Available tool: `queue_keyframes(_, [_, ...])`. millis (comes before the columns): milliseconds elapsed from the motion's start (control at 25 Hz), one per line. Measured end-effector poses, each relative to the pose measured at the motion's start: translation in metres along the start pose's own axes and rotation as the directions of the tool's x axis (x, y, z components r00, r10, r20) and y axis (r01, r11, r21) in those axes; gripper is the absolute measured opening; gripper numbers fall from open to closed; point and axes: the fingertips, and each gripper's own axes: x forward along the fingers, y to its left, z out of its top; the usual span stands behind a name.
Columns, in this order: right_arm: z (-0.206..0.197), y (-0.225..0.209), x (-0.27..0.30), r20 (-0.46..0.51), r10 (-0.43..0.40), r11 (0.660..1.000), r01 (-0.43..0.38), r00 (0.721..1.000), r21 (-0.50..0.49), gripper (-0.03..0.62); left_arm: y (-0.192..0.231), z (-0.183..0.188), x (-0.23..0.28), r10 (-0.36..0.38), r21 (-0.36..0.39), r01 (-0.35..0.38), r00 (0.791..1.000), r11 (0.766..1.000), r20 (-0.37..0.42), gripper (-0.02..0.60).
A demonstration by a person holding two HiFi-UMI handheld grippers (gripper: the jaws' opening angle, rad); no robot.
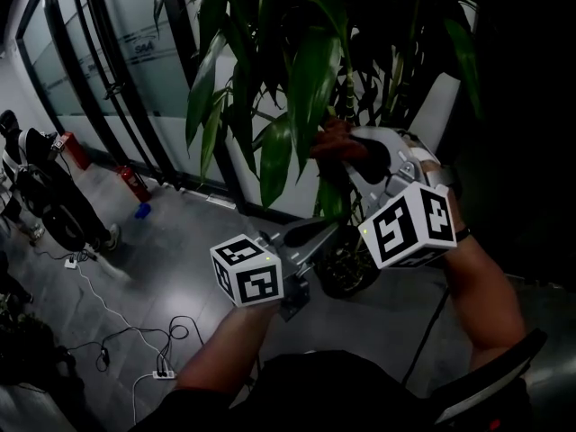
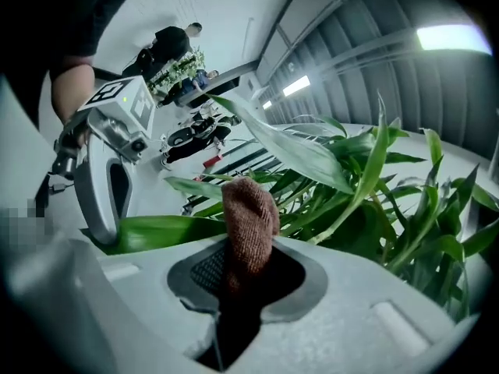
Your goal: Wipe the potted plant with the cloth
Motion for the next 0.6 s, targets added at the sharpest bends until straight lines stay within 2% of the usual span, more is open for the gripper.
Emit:
queue_keyframes(400, [-0.01, 0.05, -0.003, -0.022, 0.121, 0.991, -0.122, 0.992, -0.058, 0.064, -0.002, 0.001, -0.001, 0.003, 0.002, -0.003, 1.0, 1.0, 0.001, 0.018])
queue_keyframes(600, [-0.009, 0.07, -0.015, -0.02, 0.232, 0.973, -0.232, 0.972, 0.003, 0.064, 0.001, -0.001, -0.002, 0.018, 0.004, -0.018, 1.0, 1.0, -0.001, 0.018])
